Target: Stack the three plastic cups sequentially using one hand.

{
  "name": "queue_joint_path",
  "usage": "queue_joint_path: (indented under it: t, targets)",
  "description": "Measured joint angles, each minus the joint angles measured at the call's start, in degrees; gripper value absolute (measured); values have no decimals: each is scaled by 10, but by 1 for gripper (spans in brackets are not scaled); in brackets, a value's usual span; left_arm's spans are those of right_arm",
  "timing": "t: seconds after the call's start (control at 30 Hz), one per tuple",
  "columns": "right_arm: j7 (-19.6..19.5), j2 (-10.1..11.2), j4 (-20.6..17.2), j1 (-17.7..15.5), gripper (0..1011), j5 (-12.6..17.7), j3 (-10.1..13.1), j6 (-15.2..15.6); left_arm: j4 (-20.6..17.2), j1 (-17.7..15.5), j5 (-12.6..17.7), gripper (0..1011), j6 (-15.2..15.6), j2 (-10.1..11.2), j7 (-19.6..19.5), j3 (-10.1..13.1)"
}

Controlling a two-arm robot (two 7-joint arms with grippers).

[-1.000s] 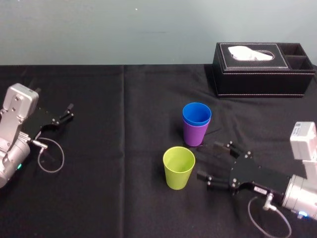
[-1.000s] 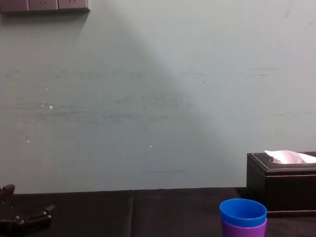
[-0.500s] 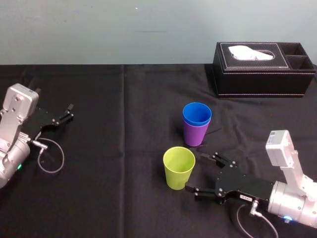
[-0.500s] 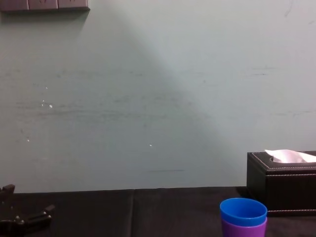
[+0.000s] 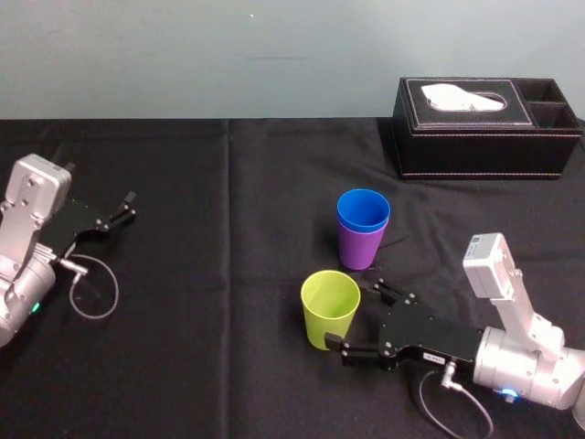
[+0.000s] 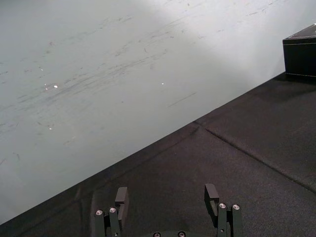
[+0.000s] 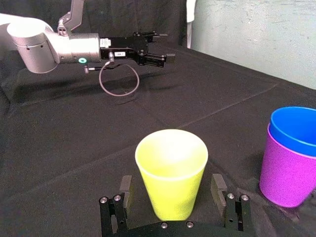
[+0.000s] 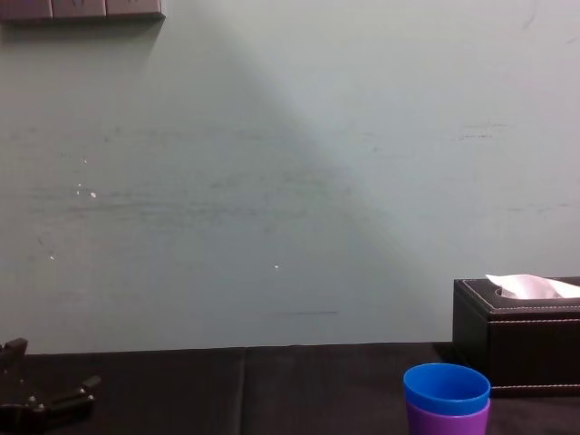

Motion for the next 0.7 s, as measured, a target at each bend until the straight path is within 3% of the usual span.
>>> queue_joint_path:
  t: [0.5, 0.7]
  targets:
    - [3, -25, 32, 49, 1003, 0, -28, 11, 0, 0, 0, 1011, 0, 0, 0, 0]
    - [3, -24, 32, 48, 1002, 0, -28, 10, 0, 0, 0, 1011, 0, 0, 0, 0]
